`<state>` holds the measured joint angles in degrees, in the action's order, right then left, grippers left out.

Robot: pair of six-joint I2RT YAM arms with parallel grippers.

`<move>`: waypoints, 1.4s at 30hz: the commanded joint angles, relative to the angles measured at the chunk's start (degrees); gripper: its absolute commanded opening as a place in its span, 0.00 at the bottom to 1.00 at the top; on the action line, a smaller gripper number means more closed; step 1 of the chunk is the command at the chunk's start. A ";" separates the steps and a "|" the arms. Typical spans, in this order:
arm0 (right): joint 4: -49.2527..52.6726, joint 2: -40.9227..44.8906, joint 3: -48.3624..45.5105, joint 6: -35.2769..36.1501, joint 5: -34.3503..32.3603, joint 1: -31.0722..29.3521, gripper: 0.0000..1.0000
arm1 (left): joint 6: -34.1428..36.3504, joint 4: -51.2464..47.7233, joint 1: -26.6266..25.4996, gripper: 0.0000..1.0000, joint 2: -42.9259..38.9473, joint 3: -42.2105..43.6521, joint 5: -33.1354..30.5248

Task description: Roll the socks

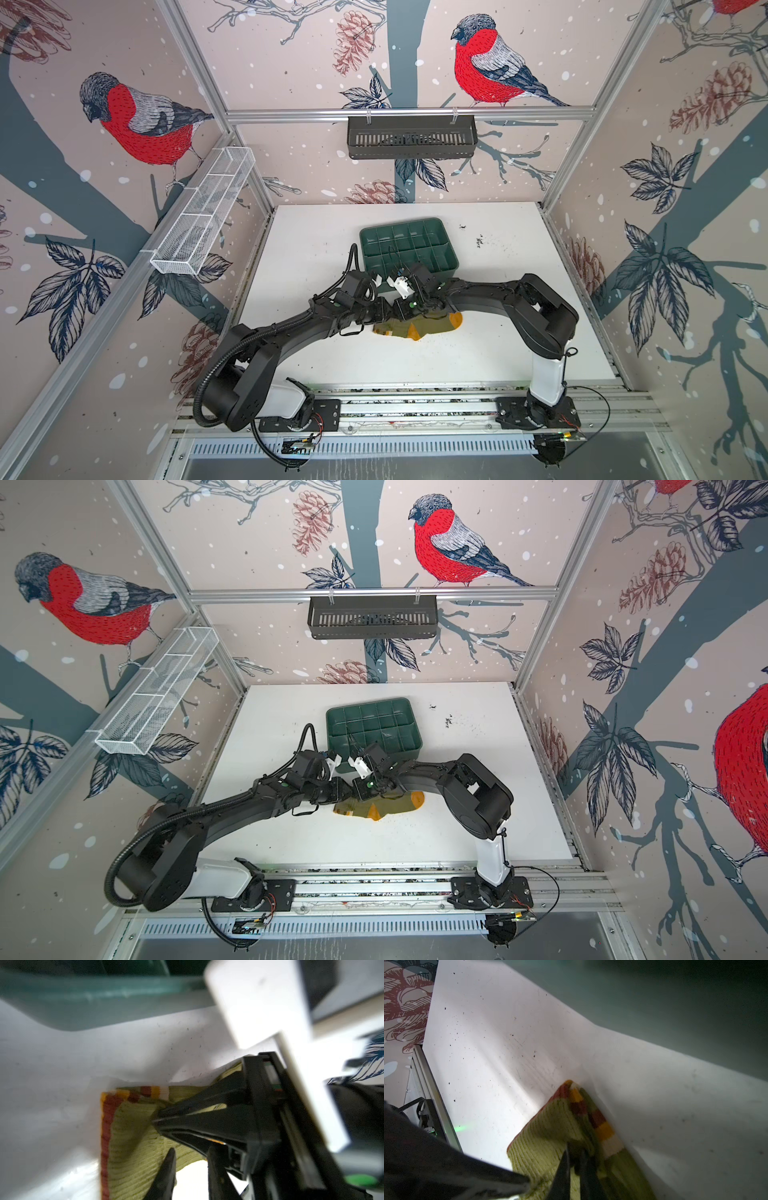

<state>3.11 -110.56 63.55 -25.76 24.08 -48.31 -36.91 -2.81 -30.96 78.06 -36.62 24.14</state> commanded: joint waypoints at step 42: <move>3.50 0.35 -0.27 -0.35 -1.14 -0.34 0.13 | 3.65 3.07 4.68 0.34 3.30 7.20 2.21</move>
<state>3.57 -110.13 63.24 -25.52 23.51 -48.47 -34.00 -1.72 -26.37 80.99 -29.91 25.04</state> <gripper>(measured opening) 0.133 0.352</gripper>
